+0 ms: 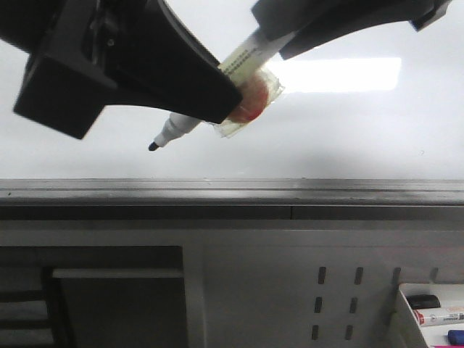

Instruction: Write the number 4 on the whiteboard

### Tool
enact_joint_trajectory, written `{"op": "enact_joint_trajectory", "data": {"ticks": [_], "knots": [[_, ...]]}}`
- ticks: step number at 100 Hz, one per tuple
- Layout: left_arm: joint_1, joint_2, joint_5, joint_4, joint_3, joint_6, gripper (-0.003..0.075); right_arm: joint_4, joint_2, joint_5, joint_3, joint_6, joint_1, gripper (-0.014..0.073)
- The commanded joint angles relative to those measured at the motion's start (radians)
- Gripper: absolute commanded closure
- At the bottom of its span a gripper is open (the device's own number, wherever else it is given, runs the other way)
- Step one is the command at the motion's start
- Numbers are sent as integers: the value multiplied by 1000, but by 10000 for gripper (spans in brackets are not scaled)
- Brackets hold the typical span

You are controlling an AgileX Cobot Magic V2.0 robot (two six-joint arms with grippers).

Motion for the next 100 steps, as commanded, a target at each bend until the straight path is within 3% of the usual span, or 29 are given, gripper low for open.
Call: {"op": "enact_joint_trajectory", "data": {"ticks": [1,21,28,37,54,59,86,100], "knots": [[-9,-19,-71,-26,-34,-6,741,95,-21,59,-35,-18,1,664],[-9,-21,-80,-26,-34,-6,736,95,-21,57,-35,-18,1,657],[-9,-21,-80,-26,-34,-6,694,93,-21,53,-35,-18,1,657],[-9,-21,-80,-26,-34,-6,566,93,-21,38,-35,-18,1,657],[32,-45,-86,-89,-34,-6,237,91,-24,-2,-26,-20,1,656],[58,-63,-86,-115,-34,-6,188,91,-36,-25,-12,-29,1,656],[305,-194,-86,-300,-1,-6,177,118,-195,-313,143,-132,1,640],[447,-268,-86,-386,46,-6,177,155,-247,-395,167,-219,1,640]]}}
